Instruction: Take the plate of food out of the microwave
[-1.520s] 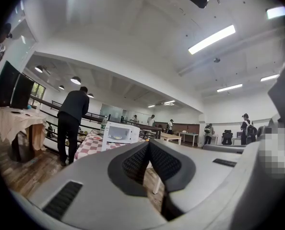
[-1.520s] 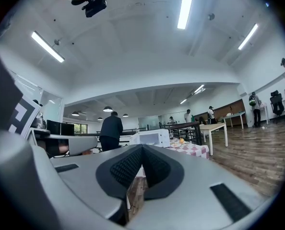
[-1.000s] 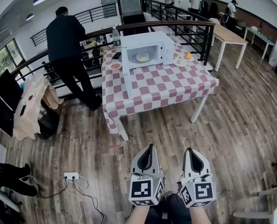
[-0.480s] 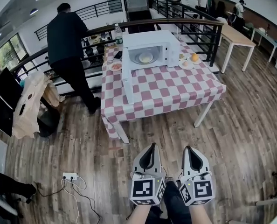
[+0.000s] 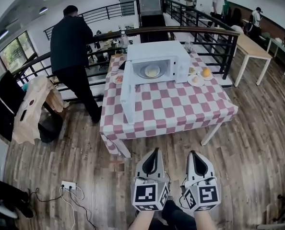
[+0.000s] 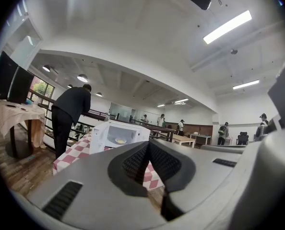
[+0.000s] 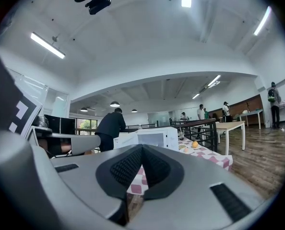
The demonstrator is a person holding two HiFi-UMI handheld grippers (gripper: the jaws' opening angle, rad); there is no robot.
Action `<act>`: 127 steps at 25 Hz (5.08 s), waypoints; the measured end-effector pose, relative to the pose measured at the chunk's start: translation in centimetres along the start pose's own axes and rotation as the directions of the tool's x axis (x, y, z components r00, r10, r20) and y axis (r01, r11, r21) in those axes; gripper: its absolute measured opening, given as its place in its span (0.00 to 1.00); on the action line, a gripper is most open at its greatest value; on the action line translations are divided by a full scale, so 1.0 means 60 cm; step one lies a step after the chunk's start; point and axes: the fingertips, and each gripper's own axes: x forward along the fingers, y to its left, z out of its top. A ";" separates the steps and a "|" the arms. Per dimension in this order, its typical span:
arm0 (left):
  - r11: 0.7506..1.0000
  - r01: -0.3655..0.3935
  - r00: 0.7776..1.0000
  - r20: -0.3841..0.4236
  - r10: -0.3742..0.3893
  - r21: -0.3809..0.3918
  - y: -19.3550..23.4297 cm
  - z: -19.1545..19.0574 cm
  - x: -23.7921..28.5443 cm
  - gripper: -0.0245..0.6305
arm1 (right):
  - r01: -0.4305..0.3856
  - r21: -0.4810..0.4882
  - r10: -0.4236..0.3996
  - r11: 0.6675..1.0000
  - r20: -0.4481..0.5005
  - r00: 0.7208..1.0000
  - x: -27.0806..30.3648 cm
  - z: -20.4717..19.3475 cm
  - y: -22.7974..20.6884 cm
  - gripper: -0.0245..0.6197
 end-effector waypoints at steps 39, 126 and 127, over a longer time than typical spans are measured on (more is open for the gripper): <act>0.995 -0.096 0.995 -0.028 0.096 -0.014 0.122 0.001 0.339 0.08 | 0.002 0.050 0.000 0.999 -0.035 0.999 0.341 -0.014 -0.170 0.03; 0.910 -0.349 0.909 -0.317 0.270 -0.225 0.421 -0.163 0.787 0.09 | -0.298 0.290 0.391 0.909 -0.350 0.851 0.968 -0.188 -0.140 0.11; 0.910 -0.346 0.910 -0.318 0.266 -0.230 0.426 -0.165 0.793 0.10 | -0.298 0.284 0.388 0.911 -0.352 0.852 0.974 -0.191 -0.140 0.11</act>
